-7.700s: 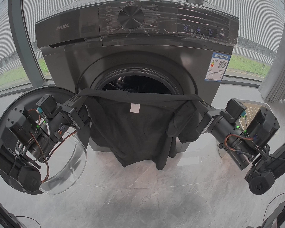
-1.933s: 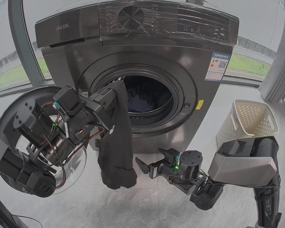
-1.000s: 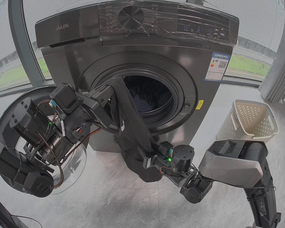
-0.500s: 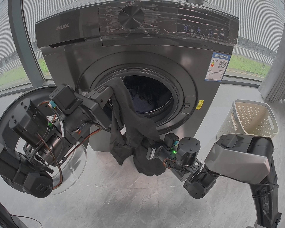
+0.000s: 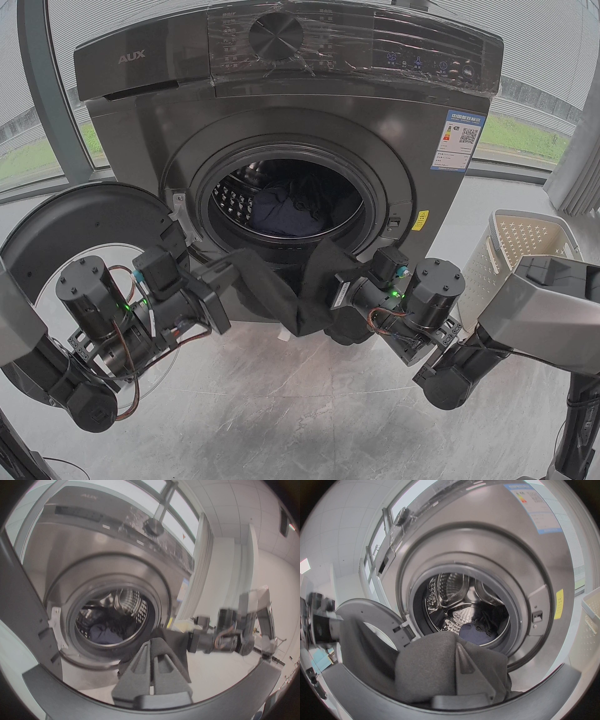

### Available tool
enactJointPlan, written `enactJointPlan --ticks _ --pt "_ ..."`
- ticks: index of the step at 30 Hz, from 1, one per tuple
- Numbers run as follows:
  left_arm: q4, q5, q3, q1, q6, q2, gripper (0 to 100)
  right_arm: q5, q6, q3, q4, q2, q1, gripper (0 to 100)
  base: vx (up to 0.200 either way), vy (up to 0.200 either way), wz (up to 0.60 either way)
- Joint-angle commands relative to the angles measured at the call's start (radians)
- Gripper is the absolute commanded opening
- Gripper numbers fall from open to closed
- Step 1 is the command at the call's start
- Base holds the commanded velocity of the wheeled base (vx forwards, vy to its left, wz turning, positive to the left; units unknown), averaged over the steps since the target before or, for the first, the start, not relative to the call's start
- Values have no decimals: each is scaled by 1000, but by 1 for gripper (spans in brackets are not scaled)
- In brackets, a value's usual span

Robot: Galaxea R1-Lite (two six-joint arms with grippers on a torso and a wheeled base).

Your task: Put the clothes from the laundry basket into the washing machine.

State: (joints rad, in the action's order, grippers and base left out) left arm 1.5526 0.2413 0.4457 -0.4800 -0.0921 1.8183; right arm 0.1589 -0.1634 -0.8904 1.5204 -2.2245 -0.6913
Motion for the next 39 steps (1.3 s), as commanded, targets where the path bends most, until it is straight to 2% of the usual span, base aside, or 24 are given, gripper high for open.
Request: enactJointPlan --ticks 1,4,5,9,13,14,22,26,31,35,39 --pt "3 24 -67 6 32 84 0 -2 1 11 -2 71 -16 0 0 0 0" --pt "3 26 -75 6 57 105 0 -1 -1 13 -2 71 -20 0 0 0 0" --pt "3 26 -78 6 57 105 100 -1 1 11 -2 71 -20 0 0 0 0" --pt "3 27 -96 6 52 104 100 -1 1 -2 -3 69 -7 0 0 0 0" --pt "3 46 -153 4 60 110 100 -2 2 -21 -5 71 15 0 0 0 0" --pt "3 66 -160 -2 66 110 100 -4 4 -35 -6 74 30 0 0 0 0" --pt "3 76 -188 -2 77 102 100 -4 7 -78 -32 75 62 0 0 0 0" --pt "3 113 -242 -3 117 104 100 -2 4 -97 -37 63 81 0 0 0 0" --pt "3 181 -312 -5 155 98 100 -2 2 -105 -39 55 79 0 0 0 0" --pt "3 185 -308 1 158 99 100 -1 2 -94 -36 55 58 0 0 0 0" --pt "3 174 -280 -2 155 110 100 2 1 -85 -34 62 -7 0 0 0 0"
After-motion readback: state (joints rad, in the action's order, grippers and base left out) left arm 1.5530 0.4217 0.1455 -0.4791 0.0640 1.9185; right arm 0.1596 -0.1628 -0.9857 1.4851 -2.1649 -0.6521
